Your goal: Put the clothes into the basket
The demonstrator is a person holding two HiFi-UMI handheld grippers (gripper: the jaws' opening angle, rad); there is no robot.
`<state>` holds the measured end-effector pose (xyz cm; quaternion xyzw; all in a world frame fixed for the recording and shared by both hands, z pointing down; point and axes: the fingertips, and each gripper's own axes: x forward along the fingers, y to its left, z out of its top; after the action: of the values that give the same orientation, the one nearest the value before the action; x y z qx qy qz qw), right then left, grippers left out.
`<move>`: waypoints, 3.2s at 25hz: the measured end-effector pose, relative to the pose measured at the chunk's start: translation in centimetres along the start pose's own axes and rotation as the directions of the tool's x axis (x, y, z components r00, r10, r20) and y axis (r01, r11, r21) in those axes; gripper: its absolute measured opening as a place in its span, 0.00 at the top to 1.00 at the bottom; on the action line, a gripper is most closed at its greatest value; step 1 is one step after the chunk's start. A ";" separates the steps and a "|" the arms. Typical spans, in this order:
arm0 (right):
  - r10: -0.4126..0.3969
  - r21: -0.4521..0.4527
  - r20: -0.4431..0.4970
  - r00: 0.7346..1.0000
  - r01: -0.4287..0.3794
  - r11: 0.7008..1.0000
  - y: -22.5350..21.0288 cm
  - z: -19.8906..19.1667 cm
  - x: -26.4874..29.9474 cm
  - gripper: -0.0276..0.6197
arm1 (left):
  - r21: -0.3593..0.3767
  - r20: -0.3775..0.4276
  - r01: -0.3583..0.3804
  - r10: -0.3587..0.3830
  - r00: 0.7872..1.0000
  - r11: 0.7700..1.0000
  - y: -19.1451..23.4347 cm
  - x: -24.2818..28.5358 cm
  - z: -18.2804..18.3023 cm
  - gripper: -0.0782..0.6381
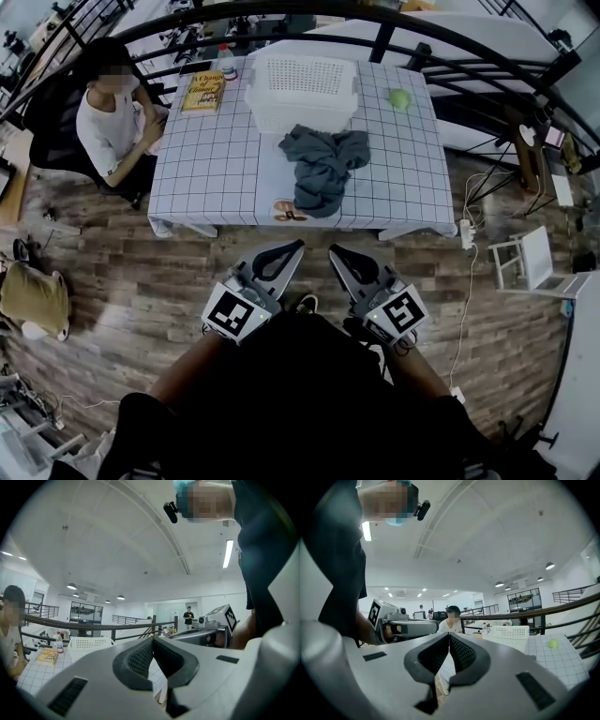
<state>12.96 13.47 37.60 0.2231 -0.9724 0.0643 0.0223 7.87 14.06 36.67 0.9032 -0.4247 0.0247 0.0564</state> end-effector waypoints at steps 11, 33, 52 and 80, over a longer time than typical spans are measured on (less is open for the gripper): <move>-0.053 -0.004 0.010 0.999 0.053 0.999 -4.8 0.6 4.4 0.93 | -0.008 0.005 0.056 -0.056 0.998 0.998 5.9 4.5 -0.4 0.89; -0.307 0.046 -0.097 0.947 0.312 0.949 -16.7 -0.7 13.7 0.93 | 0.014 -0.028 0.261 -0.261 0.965 0.965 18.5 13.9 -0.6 0.89; -0.466 0.238 -0.385 0.797 0.574 0.784 -26.5 -12.3 15.4 0.93 | -0.058 -0.099 0.319 -0.324 0.941 0.946 23.5 20.1 -9.1 0.89; -0.304 0.421 -0.747 0.591 0.775 0.472 -33.1 -30.9 16.7 0.26 | -0.049 -0.243 0.261 -0.265 0.933 0.964 24.7 27.5 -19.4 0.89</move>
<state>12.87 -19.09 73.20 0.4951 -0.6737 0.4898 0.2470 6.46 -20.21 60.51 0.9412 -0.2901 0.1260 0.1190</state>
